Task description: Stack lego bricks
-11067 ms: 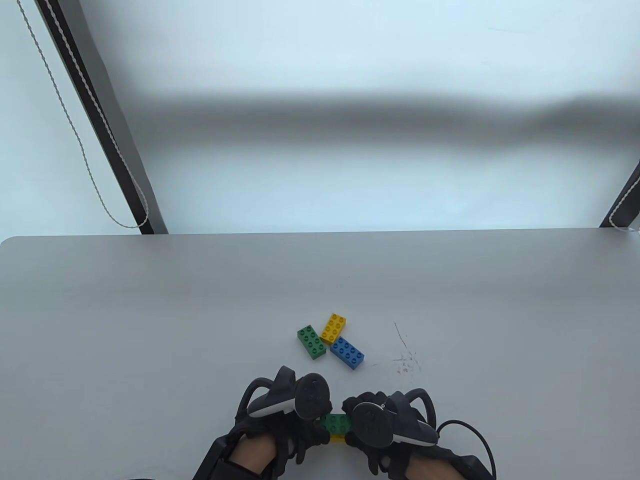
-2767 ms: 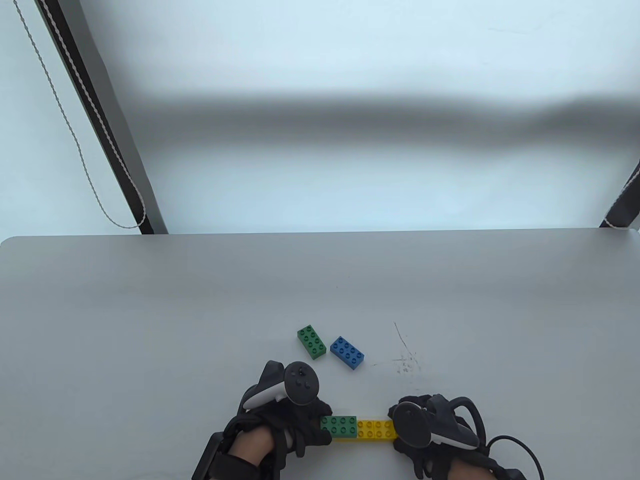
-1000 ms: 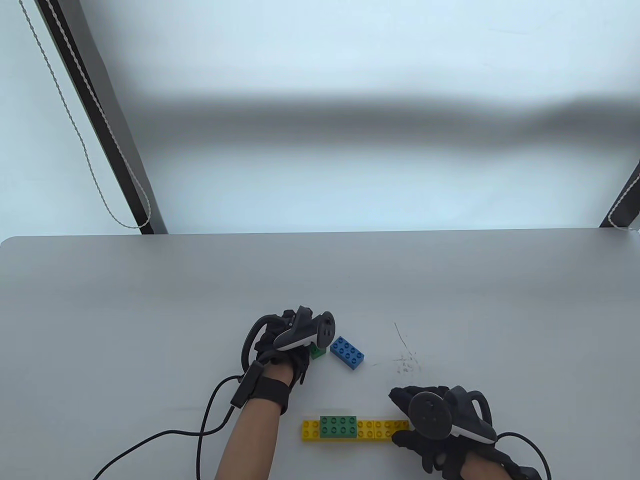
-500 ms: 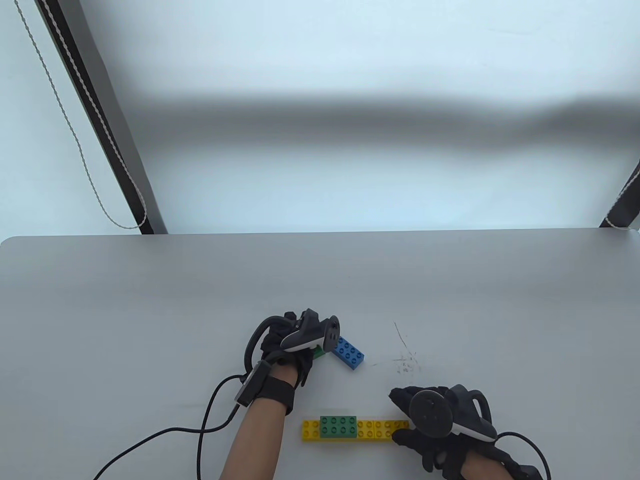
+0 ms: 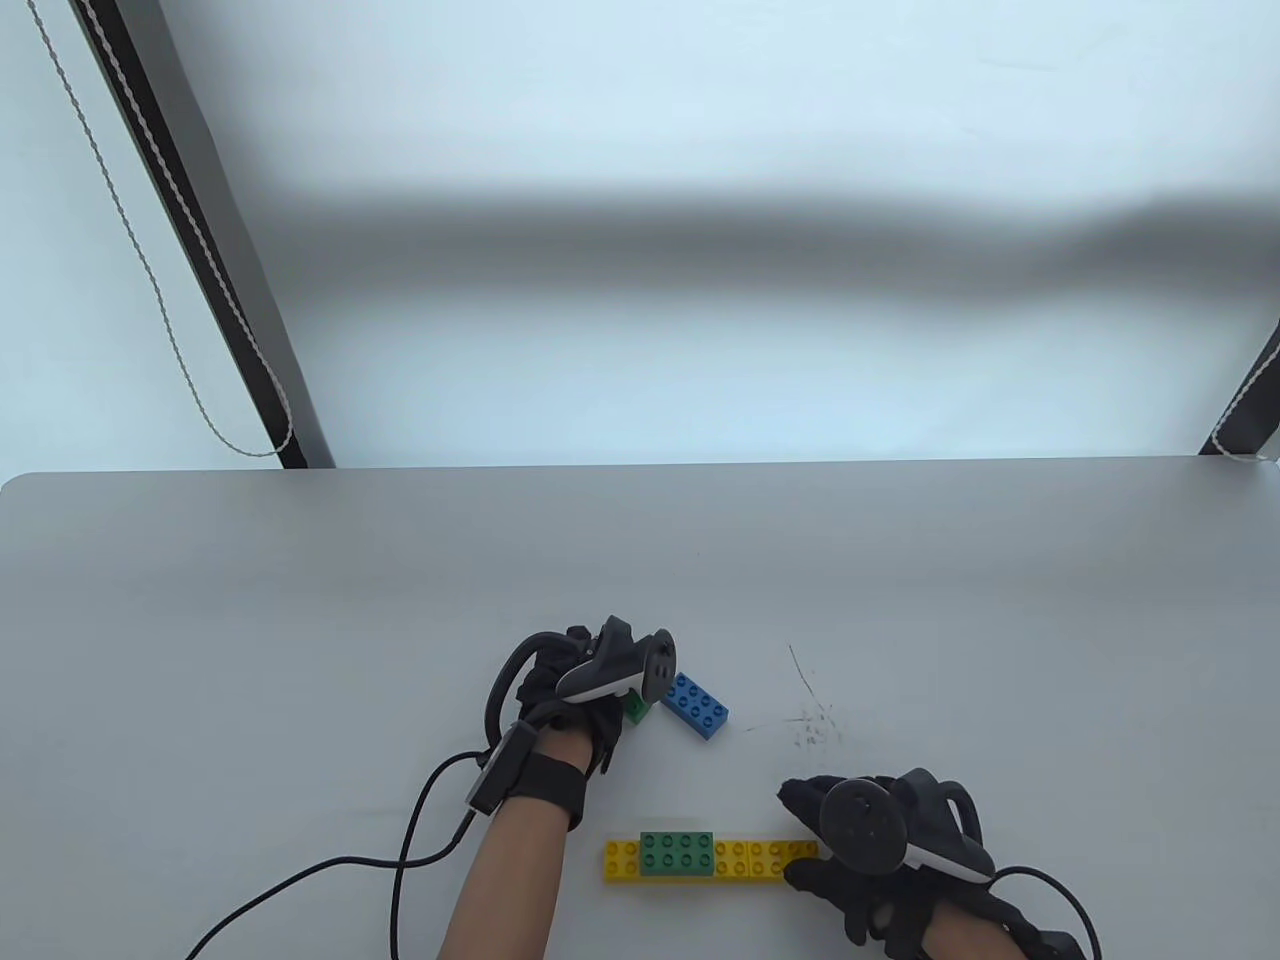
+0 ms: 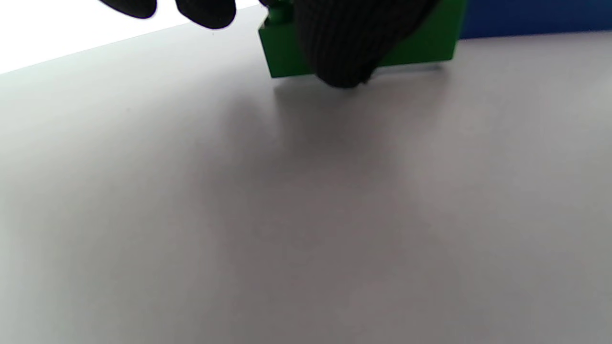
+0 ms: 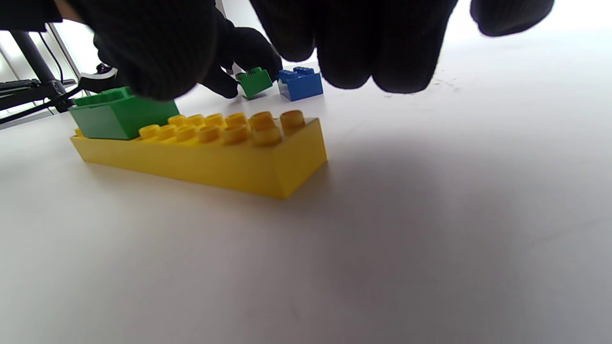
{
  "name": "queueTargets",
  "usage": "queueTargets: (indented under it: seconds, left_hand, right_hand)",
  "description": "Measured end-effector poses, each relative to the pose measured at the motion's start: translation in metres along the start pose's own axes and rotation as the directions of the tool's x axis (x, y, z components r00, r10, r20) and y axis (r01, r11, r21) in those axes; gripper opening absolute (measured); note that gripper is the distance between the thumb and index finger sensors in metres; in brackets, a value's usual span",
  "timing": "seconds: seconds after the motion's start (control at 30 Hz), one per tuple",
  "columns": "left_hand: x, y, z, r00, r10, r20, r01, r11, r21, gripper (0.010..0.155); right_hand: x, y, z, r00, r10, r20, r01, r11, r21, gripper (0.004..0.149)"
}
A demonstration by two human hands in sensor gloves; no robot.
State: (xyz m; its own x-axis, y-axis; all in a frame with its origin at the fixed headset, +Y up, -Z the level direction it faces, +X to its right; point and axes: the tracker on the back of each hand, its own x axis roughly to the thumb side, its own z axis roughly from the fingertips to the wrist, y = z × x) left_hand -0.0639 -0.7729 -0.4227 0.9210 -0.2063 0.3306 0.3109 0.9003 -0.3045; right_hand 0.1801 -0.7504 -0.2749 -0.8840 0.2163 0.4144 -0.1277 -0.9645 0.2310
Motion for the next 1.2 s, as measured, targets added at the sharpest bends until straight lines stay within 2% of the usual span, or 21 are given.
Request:
queueTargets:
  seconds: [0.27,0.53,0.73,0.97,1.2]
  left_hand:
    - [-0.005,0.010,0.023,0.997,0.075,0.009,-0.075,0.996,0.046,0.069]
    - [0.000,0.025,0.059,0.985,0.152,0.086,-0.163,0.977,0.140,0.070]
    - [0.009,0.027,0.083,0.970,0.173,0.170,-0.209,0.953,0.218,0.069]
    - [0.020,0.023,0.105,0.933,0.249,0.260,-0.322,0.899,0.296,0.068]
    - [0.038,0.016,0.127,0.923,0.205,0.326,-0.331,0.856,0.397,0.068]
  right_hand:
    - [-0.002,-0.002,0.001,1.000,-0.005,-0.010,0.005,1.000,-0.016,0.077]
    - [0.000,-0.001,0.001,1.000,-0.018,0.003,0.018,0.999,-0.038,0.077]
    - [0.006,-0.008,0.006,0.999,-0.024,0.033,0.029,0.982,-0.184,0.074]
    - [0.014,-0.017,0.013,0.998,-0.025,0.056,0.041,0.950,-0.310,0.075]
    - [0.026,-0.019,0.016,0.997,-0.032,0.075,0.059,0.915,-0.400,0.078]
